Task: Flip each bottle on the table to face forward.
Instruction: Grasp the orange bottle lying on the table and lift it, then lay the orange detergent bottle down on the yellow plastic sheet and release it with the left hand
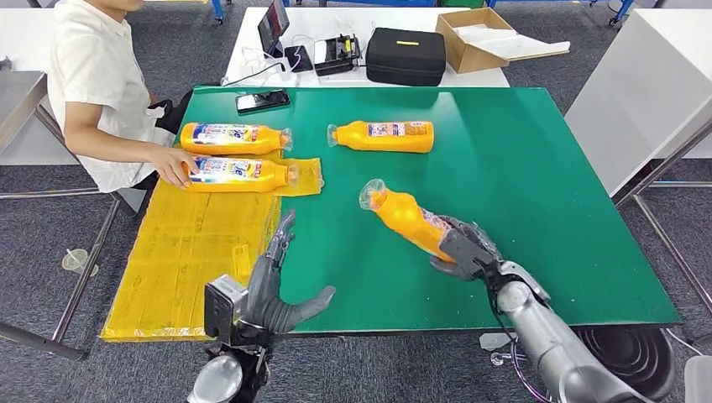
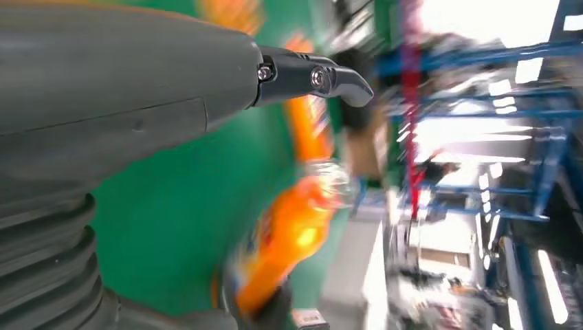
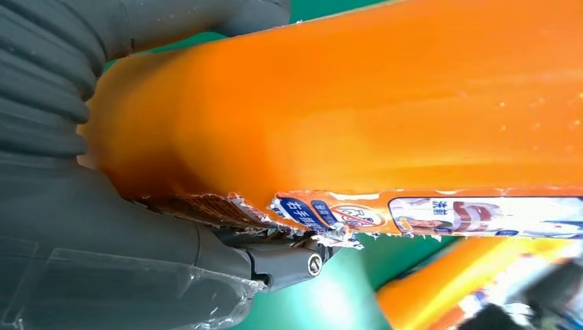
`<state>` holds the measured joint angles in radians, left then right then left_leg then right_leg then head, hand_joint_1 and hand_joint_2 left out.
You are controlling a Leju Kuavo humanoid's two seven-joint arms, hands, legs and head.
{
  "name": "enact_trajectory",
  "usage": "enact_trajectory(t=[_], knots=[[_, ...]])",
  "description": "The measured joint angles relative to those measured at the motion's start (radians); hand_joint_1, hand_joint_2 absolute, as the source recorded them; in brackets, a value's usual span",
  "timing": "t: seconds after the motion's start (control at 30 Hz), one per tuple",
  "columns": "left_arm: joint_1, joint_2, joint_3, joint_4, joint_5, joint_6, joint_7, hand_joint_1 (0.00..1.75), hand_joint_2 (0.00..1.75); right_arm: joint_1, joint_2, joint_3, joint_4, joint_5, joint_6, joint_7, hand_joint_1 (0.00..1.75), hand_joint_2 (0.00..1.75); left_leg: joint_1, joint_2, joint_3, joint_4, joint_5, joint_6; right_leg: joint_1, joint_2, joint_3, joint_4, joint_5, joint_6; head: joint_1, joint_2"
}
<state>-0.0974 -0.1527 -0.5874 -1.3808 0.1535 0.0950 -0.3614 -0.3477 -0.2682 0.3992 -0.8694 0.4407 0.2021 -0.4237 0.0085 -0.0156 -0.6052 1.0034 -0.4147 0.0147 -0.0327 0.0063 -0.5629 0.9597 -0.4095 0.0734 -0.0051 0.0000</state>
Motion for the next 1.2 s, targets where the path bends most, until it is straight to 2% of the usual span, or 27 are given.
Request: enact_trajectory(t=[0.07,0.17,0.37,0.57,0.73,1.03,1.2], knots=[[0.01,-0.009,0.0,0.028,0.1,-0.037,0.029,0.0,1.75,0.065,0.014,-0.005,-0.086,-0.054,0.001,-0.03,1.75,1.75,0.0,0.0,-0.003,0.0,0.0,0.0,0.0,0.0,-0.003,0.0,0.0,0.0,0.0,0.0],[0.014,-0.014,0.0,0.07,0.168,-0.063,0.049,0.0,1.75,0.134,0.04,-0.004,-0.181,-0.091,0.002,-0.048,1.75,1.75,0.0,0.0,-0.008,0.0,0.001,0.0,0.0,0.0,-0.009,0.001,0.0,0.0,-0.001,0.0],[0.012,-0.018,-0.002,0.109,0.226,-0.085,0.068,0.0,1.75,0.182,0.074,-0.003,-0.269,-0.124,0.003,-0.098,1.75,1.75,0.0,-0.001,-0.015,0.0,0.002,0.001,0.0,-0.001,-0.013,0.001,0.0,0.0,0.0,0.0],[-0.017,-0.02,-0.03,0.131,0.159,-0.096,0.019,0.0,1.75,0.167,0.118,0.029,-0.289,-0.112,0.022,-0.102,1.67,1.75,0.0,-0.001,-0.017,0.0,0.002,0.001,-0.001,-0.002,-0.015,0.001,0.0,0.0,-0.001,0.0],[-0.045,-0.026,-0.049,0.141,0.079,-0.07,-0.008,0.0,1.75,0.128,0.13,0.109,-0.256,-0.062,0.043,-0.108,1.66,1.75,0.0,-0.001,-0.017,0.0,0.002,0.001,-0.001,-0.002,-0.016,0.001,0.0,0.0,0.0,0.0],[-0.064,-0.032,-0.051,0.144,0.071,-0.062,-0.016,0.0,1.75,0.093,0.147,0.177,-0.209,-0.054,0.044,-0.106,1.73,1.75,0.0,-0.002,-0.018,0.0,0.002,0.001,-0.001,-0.002,-0.016,0.001,0.0,0.0,0.0,0.0],[-0.074,-0.041,-0.043,0.146,0.104,-0.055,-0.001,0.0,1.75,0.059,0.174,0.215,-0.161,-0.063,0.026,-0.089,1.75,1.75,0.0,-0.002,-0.018,0.0,0.002,0.001,-0.001,-0.002,-0.017,0.001,0.0,0.0,0.0,0.0]])
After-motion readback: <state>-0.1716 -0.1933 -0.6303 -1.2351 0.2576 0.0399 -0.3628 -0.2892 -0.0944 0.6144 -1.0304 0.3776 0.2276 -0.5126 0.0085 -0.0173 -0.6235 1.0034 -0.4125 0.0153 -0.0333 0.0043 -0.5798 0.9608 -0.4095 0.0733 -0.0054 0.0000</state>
